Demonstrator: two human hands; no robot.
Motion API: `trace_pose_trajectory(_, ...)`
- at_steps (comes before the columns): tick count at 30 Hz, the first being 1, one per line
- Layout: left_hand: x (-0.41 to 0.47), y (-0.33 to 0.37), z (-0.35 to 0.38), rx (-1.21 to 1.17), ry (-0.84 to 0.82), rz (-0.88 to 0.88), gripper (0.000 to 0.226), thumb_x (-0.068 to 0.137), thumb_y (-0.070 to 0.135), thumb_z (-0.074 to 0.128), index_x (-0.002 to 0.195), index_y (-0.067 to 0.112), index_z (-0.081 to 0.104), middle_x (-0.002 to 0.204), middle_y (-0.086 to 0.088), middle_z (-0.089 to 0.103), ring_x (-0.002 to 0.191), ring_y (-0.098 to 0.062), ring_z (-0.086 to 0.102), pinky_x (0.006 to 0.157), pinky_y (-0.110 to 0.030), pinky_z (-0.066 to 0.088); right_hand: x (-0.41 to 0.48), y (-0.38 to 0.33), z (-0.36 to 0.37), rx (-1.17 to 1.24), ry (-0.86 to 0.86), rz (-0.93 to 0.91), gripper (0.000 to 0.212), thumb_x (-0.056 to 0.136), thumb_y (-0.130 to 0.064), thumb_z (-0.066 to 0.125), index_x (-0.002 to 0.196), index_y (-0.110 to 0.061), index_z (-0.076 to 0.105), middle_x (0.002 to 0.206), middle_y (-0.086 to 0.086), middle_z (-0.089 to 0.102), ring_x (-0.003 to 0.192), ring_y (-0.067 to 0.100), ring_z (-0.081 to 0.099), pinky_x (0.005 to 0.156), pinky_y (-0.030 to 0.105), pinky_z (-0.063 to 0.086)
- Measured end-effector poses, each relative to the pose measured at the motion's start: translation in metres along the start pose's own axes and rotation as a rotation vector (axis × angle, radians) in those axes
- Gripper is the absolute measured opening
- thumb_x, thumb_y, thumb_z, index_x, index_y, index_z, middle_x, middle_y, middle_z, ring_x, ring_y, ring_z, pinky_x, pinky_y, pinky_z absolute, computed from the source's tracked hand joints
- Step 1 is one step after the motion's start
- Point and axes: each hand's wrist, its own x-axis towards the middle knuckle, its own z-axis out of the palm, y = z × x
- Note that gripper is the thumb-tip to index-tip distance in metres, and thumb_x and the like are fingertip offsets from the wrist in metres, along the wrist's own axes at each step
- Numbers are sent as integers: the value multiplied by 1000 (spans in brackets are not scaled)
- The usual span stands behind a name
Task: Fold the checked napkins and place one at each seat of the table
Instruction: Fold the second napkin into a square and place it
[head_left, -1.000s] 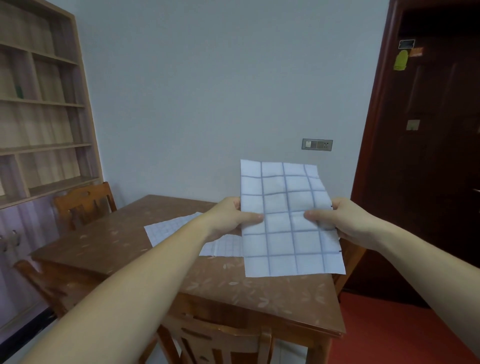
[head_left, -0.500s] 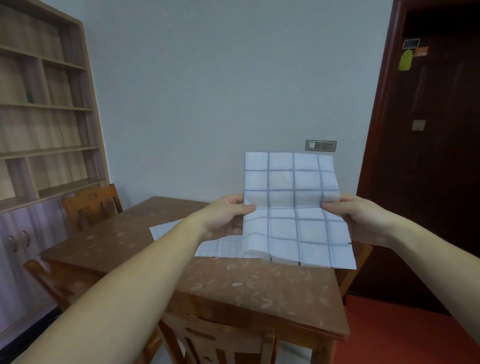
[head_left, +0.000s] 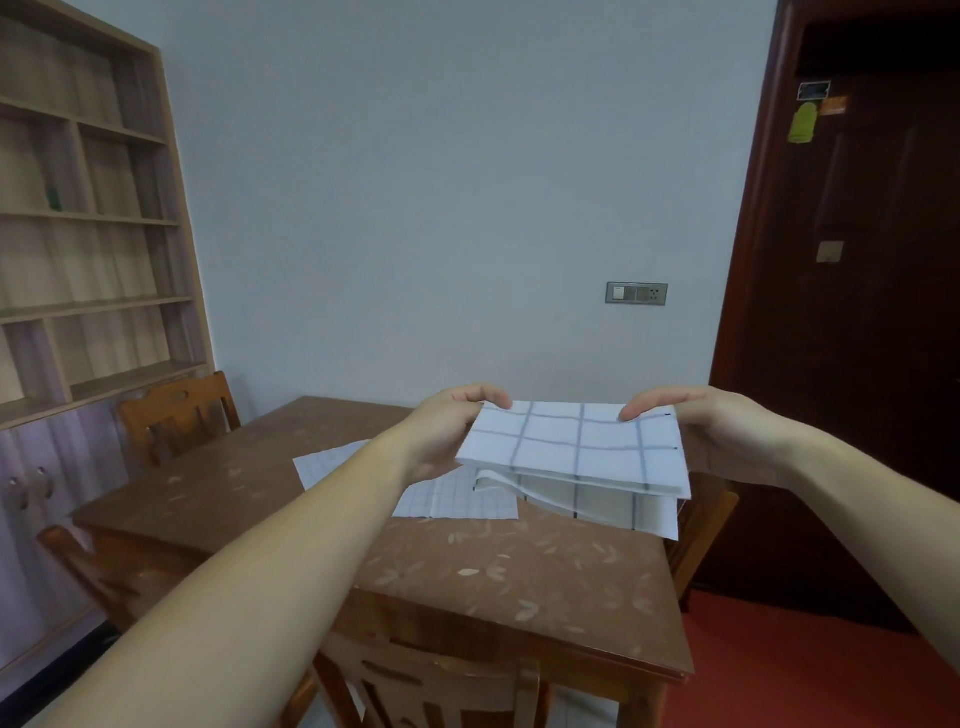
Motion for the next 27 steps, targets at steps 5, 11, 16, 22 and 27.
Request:
trace_pose_trajectory(5,7,2,9,-72,92,27,14,95,19,58,97,14,71,89,-4,71,77,-19,66,69,-30,49,-8,-2,-4,-65,-23,4,45,93,-1,35,92,-10,79,107,16,71,85,23,68,78,34,54)
trace_pose_trajectory(11,10,1,8,17,34,-61,30,96,38,56,98,12,71,91,-4,74,80,-20,72,68,-32,55,-7,5,-15,-102,24,-28,43,92,-29,42,110,-6,74,127,16,65,109,43,59,105,49,45)
trace_pose_trajectory(16,11,1,11,185,58,43,15,94,22,62,101,13,73,91,-1,75,78,-14,71,68,-29,56,-9,5,-7,-338,93,-51,41,86,-40,67,86,1,71,98,20,68,82,21,66,87,38,51)
trace_pose_trajectory(22,11,4,30,492,-86,106,9,89,24,67,91,20,75,86,7,72,81,-9,65,81,-28,50,5,-1,26,-509,207,-155,22,88,-31,70,106,-18,70,107,-3,73,102,15,68,90,34,54)
trace_pose_trajectory(27,5,3,33,562,-131,143,9,90,22,67,91,18,75,83,7,70,78,-6,63,77,-25,48,15,-6,46,-512,200,-219,14,91,-25,69,88,-14,77,81,3,74,75,9,65,77,28,51)
